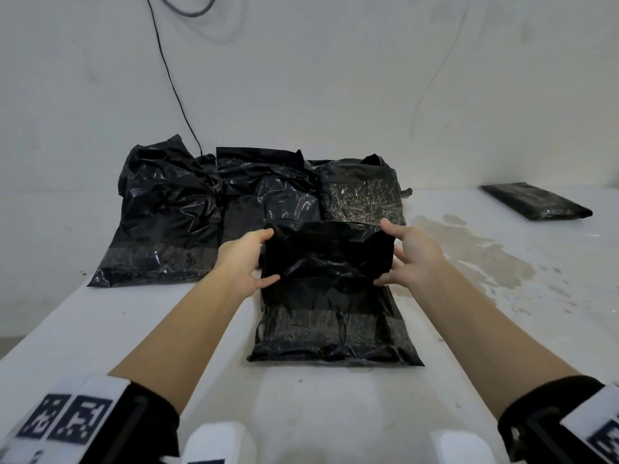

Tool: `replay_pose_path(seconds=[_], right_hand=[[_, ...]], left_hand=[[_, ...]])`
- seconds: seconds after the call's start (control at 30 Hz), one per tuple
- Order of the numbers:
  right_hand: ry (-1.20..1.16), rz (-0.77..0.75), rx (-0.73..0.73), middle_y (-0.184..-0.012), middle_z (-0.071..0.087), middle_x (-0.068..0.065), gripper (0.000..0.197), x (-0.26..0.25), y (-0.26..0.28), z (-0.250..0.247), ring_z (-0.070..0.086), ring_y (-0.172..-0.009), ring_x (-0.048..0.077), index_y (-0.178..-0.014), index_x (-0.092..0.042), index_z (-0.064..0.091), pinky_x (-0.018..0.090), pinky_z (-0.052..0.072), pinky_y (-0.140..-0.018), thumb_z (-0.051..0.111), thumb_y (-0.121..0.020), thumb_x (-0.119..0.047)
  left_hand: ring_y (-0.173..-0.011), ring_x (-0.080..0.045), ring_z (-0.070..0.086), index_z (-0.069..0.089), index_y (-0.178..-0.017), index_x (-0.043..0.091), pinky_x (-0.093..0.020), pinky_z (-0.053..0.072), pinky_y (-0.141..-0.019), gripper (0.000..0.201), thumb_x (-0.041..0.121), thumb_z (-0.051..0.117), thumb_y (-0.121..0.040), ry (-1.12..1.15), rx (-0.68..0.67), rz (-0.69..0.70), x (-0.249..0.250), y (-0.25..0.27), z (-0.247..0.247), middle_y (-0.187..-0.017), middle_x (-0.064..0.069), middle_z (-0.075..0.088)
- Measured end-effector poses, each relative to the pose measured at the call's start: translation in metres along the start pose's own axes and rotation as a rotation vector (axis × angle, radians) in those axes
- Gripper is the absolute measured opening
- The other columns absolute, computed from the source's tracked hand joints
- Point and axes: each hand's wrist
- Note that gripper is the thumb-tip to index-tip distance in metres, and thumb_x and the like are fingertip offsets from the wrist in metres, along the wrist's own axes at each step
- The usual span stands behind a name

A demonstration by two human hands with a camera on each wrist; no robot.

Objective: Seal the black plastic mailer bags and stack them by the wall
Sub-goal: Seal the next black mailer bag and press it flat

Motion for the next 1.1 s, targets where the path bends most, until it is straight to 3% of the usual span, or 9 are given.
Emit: replay_pose_path(seconds=[0.1, 0.17, 0.3, 0.4, 0.47, 0.53, 0.63, 0.83, 1.1], right_hand=[[0.03, 0.008, 0.004, -0.098, 0.055, 0.01, 0.031, -0.001, -0.002, 0.0, 0.048, -0.121, 0.037, -0.106, -0.009, 0.047, 0.069, 0.019, -0.106, 0.07, -0.085, -0.014], [0.051, 0.011, 0.0, -0.116, 0.056, 0.013, 0.032, -0.001, -0.003, 0.001, 0.044, -0.127, 0.037, -0.105, -0.009, 0.047, 0.069, 0.017, -0.107, 0.07, -0.085, -0.015], [0.075, 0.006, 0.002, -0.128, 0.052, 0.012, 0.034, -0.002, -0.005, 0.002, 0.04, -0.131, 0.038, -0.107, -0.009, 0.049, 0.07, 0.017, -0.106, 0.072, -0.083, -0.016], [0.082, -0.004, 0.007, -0.131, 0.051, 0.013, 0.031, -0.003, -0.006, 0.0, 0.038, -0.132, 0.038, -0.103, -0.008, 0.052, 0.072, 0.019, -0.104, 0.073, -0.083, -0.019], [0.088, -0.022, 0.025, -0.137, 0.047, 0.013, 0.039, -0.004, -0.008, -0.001, 0.037, -0.132, 0.039, -0.11, -0.007, 0.053, 0.076, 0.021, -0.099, 0.075, -0.081, -0.021], [0.092, -0.038, 0.048, -0.142, 0.042, 0.013, 0.045, -0.003, -0.009, -0.002, 0.033, -0.134, 0.04, -0.113, -0.006, 0.052, 0.078, 0.024, -0.095, 0.077, -0.079, -0.022], [0.119, -0.05, 0.068, -0.142, 0.042, 0.013, 0.045, -0.004, -0.012, -0.002, 0.029, -0.135, 0.044, -0.11, -0.004, 0.051, 0.079, 0.026, -0.093, 0.078, -0.078, -0.022], [0.191, -0.068, 0.087, -0.145, 0.04, 0.013, 0.063, -0.01, -0.015, 0.001, 0.029, -0.133, 0.048, -0.13, -0.001, 0.046, 0.081, 0.025, -0.089, 0.077, -0.079, -0.021], [0.203, -0.066, 0.102, -0.143, 0.042, 0.014, 0.06, -0.009, -0.019, 0.0, 0.03, -0.133, 0.048, -0.126, -0.001, 0.05, 0.083, 0.022, -0.089, 0.078, -0.078, -0.022]], left_hand=[[-0.126, -0.026, 0.046, 0.062, -0.099, 0.016, -0.052, 0.053, -0.076, 0.013, 0.018, 0.066, -0.088, -0.01, -0.018, 0.027, 0.0, -0.004, 0.001, -0.124, -0.005, 0.056], [-0.124, -0.026, 0.049, 0.062, -0.096, 0.017, -0.056, 0.051, -0.082, 0.01, 0.023, 0.065, -0.089, -0.013, -0.03, 0.036, 0.003, -0.004, 0.003, -0.119, -0.003, 0.06], [-0.125, -0.03, 0.048, 0.063, -0.096, 0.014, -0.068, 0.044, -0.085, 0.014, 0.026, 0.065, -0.09, 0.01, -0.03, 0.046, 0.007, -0.006, 0.008, -0.126, -0.007, 0.058], [-0.126, -0.037, 0.046, 0.063, -0.11, 0.01, -0.073, 0.041, -0.086, 0.021, 0.025, 0.06, -0.094, 0.041, 0.008, 0.04, 0.007, -0.01, 0.011, -0.133, -0.01, 0.053], [-0.128, -0.041, 0.044, 0.058, -0.123, 0.009, -0.074, 0.039, -0.087, 0.031, 0.025, 0.057, -0.096, 0.055, 0.039, 0.036, 0.007, -0.011, 0.012, -0.138, -0.01, 0.049], [-0.128, -0.041, 0.043, 0.056, -0.125, 0.008, -0.074, 0.039, -0.088, 0.033, 0.024, 0.057, -0.096, 0.051, 0.056, 0.038, 0.007, -0.012, 0.013, -0.139, -0.011, 0.047], [-0.131, -0.04, 0.04, 0.057, -0.124, 0.008, -0.075, 0.038, -0.087, 0.032, 0.024, 0.057, -0.096, 0.033, 0.052, 0.04, 0.008, -0.013, 0.012, -0.141, -0.01, 0.046], [-0.134, -0.041, 0.036, 0.053, -0.129, 0.008, -0.078, 0.034, -0.086, 0.039, 0.024, 0.059, -0.095, 0.023, 0.034, -0.001, 0.014, -0.016, 0.009, -0.142, -0.014, 0.045], [-0.142, -0.04, 0.021, 0.042, -0.137, 0.008, -0.08, 0.027, -0.087, 0.049, 0.024, 0.06, -0.094, -0.033, 0.023, -0.039, 0.023, -0.008, 0.01, -0.149, -0.012, 0.036]])
Point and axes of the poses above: each hand's wrist, its own y-axis away from the middle knuckle, its own z-axis out of the palm, x = y × z
